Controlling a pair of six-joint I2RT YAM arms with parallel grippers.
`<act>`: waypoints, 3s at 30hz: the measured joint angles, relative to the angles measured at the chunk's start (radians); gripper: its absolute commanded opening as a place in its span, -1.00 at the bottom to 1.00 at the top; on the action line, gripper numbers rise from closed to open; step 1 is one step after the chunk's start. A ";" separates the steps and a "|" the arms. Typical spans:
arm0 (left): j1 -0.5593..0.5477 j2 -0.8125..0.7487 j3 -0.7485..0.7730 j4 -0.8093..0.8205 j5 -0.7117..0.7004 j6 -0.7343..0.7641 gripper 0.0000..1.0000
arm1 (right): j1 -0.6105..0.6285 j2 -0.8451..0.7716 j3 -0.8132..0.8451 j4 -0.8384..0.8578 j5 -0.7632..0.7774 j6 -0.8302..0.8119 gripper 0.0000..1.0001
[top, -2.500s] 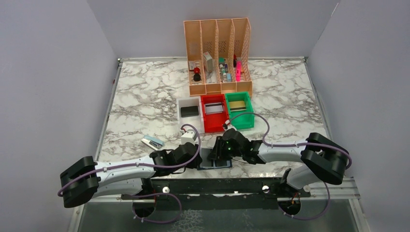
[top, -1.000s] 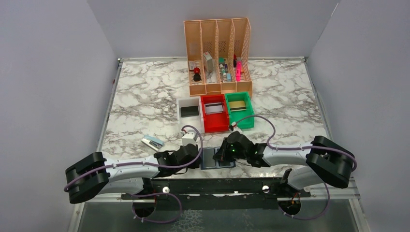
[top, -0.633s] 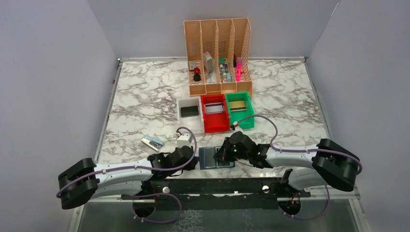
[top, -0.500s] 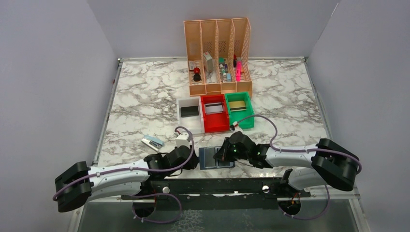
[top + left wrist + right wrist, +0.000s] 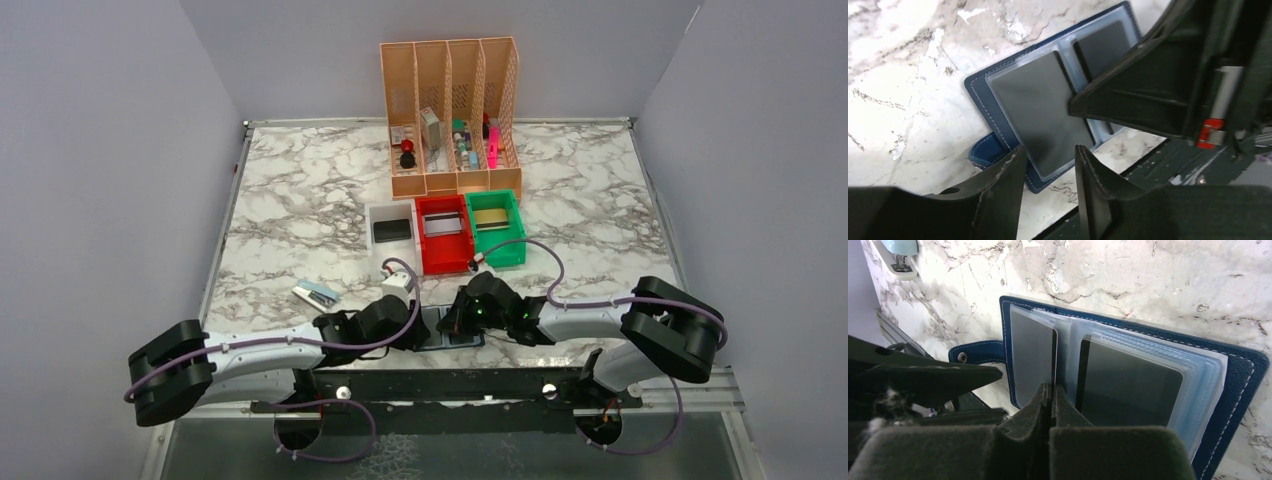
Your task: Take the credit cards out of the card holder
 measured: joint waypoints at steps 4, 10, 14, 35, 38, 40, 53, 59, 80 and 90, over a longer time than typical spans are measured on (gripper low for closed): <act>0.000 0.084 0.003 0.007 0.003 0.006 -0.28 | 0.000 -0.001 0.000 0.002 0.000 0.000 -0.91; 0.000 0.141 0.031 0.014 -0.006 0.005 -0.46 | -0.001 -0.002 0.000 0.002 0.000 -0.008 -0.73; 0.000 0.170 0.048 0.013 -0.016 0.004 -0.54 | -0.003 -0.014 -0.016 0.011 0.000 -0.011 -0.67; -0.001 0.209 0.069 0.008 -0.047 -0.023 -0.68 | -0.016 -0.085 -0.105 0.087 -0.020 0.014 -0.70; -0.004 0.215 0.073 0.008 -0.050 -0.025 -0.68 | -0.021 -0.095 -0.110 0.089 -0.022 0.016 -0.72; -0.005 0.219 0.075 0.008 -0.051 -0.027 -0.68 | -0.022 -0.095 -0.114 0.093 -0.027 0.016 -0.73; -0.006 0.221 0.076 0.007 -0.062 -0.035 -0.72 | -0.033 -0.105 -0.127 0.101 -0.045 0.018 -0.71; -0.006 0.232 0.084 0.005 -0.065 -0.040 -0.73 | -0.034 -0.112 -0.135 0.103 -0.047 0.019 -0.88; -0.008 0.247 0.089 0.011 -0.088 -0.060 -0.77 | -0.060 -0.188 -0.150 0.036 -0.065 -0.010 -0.97; -0.011 0.247 0.090 0.009 -0.093 -0.064 -0.77 | -0.104 -0.190 -0.147 -0.005 -0.101 -0.035 -0.97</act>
